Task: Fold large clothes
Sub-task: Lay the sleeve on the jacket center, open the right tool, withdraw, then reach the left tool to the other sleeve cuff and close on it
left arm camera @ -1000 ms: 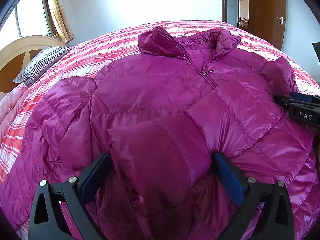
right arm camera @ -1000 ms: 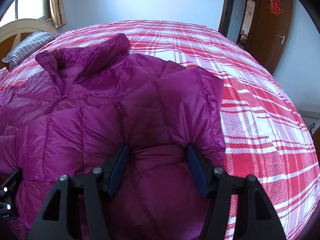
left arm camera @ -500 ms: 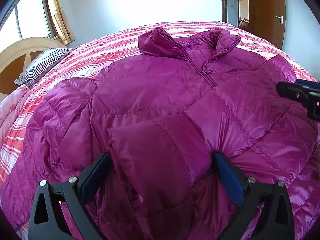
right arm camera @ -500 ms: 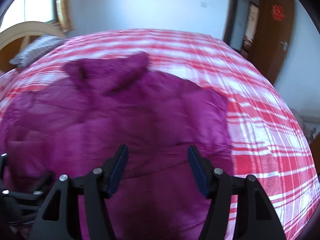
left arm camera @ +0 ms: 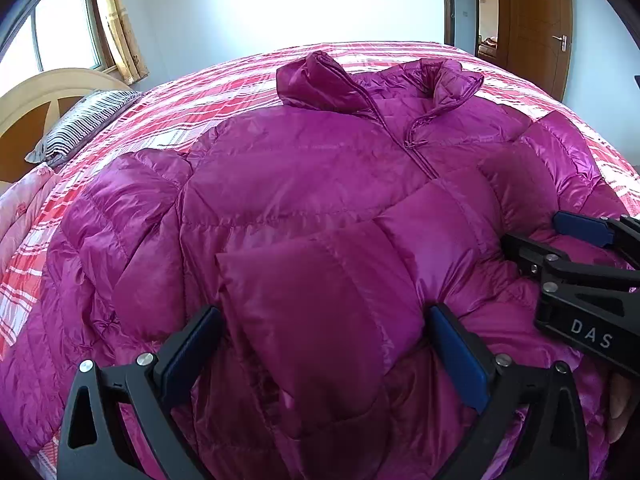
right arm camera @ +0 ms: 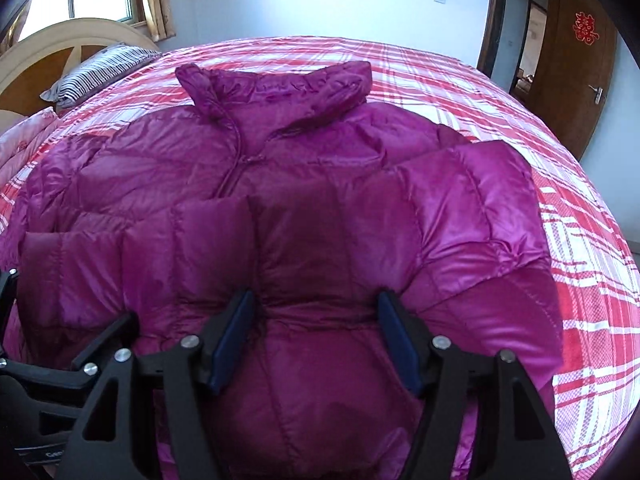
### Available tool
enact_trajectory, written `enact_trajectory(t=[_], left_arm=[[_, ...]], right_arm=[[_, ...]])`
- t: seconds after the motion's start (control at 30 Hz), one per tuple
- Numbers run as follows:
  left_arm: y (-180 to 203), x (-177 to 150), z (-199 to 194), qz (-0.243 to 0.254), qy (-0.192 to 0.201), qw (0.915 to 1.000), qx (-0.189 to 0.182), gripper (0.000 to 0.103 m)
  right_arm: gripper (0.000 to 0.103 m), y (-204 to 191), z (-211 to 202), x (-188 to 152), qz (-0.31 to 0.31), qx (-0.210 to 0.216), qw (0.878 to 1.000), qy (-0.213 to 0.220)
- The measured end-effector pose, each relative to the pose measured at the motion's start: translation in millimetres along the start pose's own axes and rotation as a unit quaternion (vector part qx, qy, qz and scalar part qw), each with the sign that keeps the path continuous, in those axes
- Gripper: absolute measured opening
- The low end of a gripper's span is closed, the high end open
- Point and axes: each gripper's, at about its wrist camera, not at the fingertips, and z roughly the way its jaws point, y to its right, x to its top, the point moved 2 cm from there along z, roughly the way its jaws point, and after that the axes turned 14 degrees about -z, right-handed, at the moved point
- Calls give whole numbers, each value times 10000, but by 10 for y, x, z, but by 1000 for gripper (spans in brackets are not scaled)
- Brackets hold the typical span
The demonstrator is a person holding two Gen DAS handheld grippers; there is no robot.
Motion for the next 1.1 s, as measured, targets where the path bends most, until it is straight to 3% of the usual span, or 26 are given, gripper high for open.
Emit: enact_trajectory(t=[0.2, 0.37, 0.53, 0.63, 0.7, 0.83, 0.97, 1.1], left_arm=[[-10, 7, -3, -16, -8, 10000, -19, 102], [-128, 35, -72, -130, -214, 9992, -302, 102], [-452, 52, -478, -58, 136, 9997, -168, 102], [-831, 62, -728, 5, 439, 9989, 190, 102], [-1238, 29, -853, -20, 540, 9965, 641, 102], [-2087, -112, -1035, -535, 548, 9888, 1282, 102], [-3047, -324, -1141, -1411, 417, 9685, 2009, 102], [-3481, -502, -1162, -1849, 427, 9550, 2278, 102]], right_arm=[[70, 2, 25, 6, -30, -73, 10000, 48], [71, -8, -18, -32, -62, -136, 9999, 77], [71, -12, -30, -48, -53, -134, 9998, 106], [71, -12, -26, -47, -59, -144, 9998, 111], [71, -17, -27, -44, -72, -160, 9998, 106], [71, -17, -32, -46, -73, -161, 9998, 114], [71, -18, -36, -45, -94, -183, 9997, 120], [71, -19, -41, -47, -112, -201, 9997, 125]])
